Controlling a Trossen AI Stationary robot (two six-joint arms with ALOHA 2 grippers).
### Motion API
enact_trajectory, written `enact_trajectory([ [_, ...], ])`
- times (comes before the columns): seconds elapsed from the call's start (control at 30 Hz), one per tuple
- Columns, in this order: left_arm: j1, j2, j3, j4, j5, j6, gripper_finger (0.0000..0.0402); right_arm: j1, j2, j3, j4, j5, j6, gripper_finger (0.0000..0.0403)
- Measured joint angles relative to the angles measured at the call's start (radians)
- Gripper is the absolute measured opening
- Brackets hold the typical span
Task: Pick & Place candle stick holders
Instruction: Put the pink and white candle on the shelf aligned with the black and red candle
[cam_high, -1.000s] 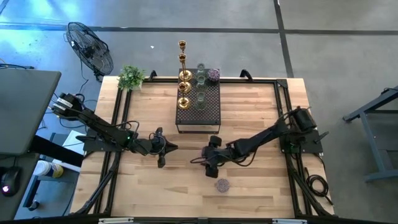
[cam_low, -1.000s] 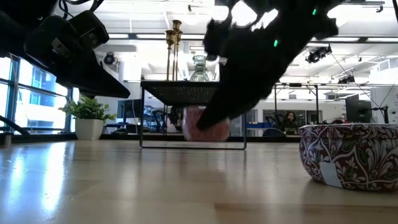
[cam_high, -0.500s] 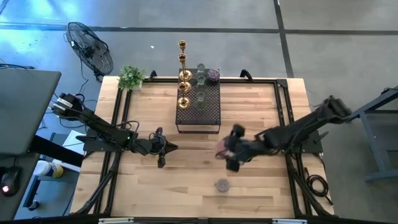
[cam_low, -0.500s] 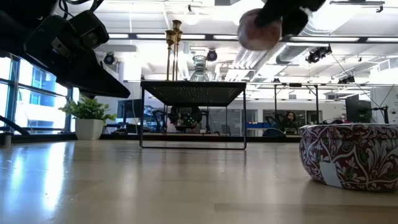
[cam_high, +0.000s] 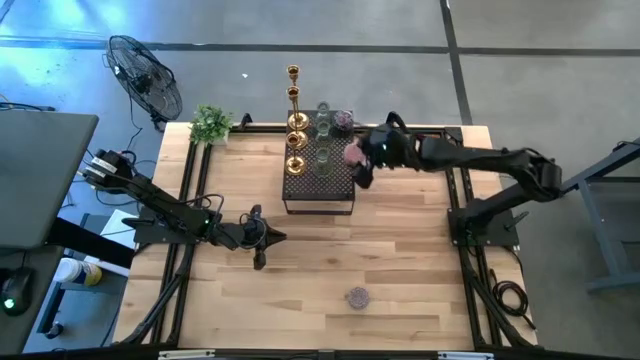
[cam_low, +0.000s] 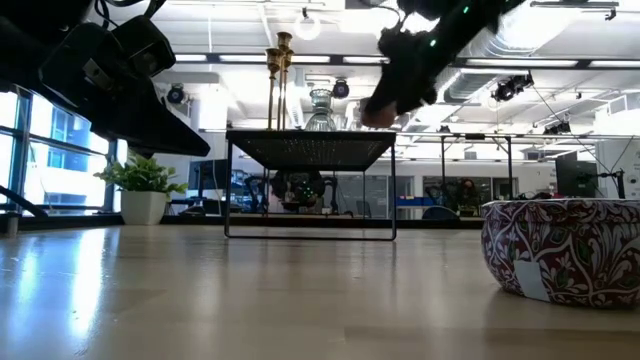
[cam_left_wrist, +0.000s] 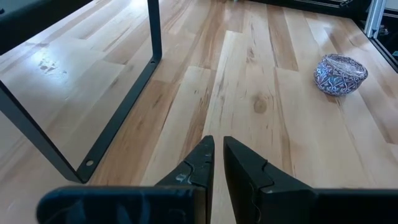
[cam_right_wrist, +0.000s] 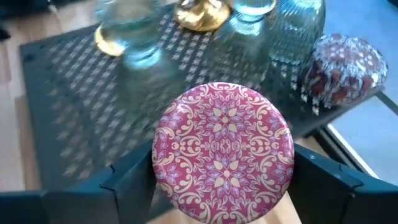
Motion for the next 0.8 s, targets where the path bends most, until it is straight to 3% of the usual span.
enact_trajectory([
  [0.37, 0.0, 0.0, 0.0, 0.0, 0.0, 0.0, 0.0033, -0.131, 0.166, 0.088, 0.046, -0.062, -0.088, 0.0287],
  [0.8, 0.0, 0.0, 0.0, 0.0, 0.0, 0.0, 0.0033, -0.155, 0.192, 0.095, 0.082, -0.078, -0.115, 0.0287],
])
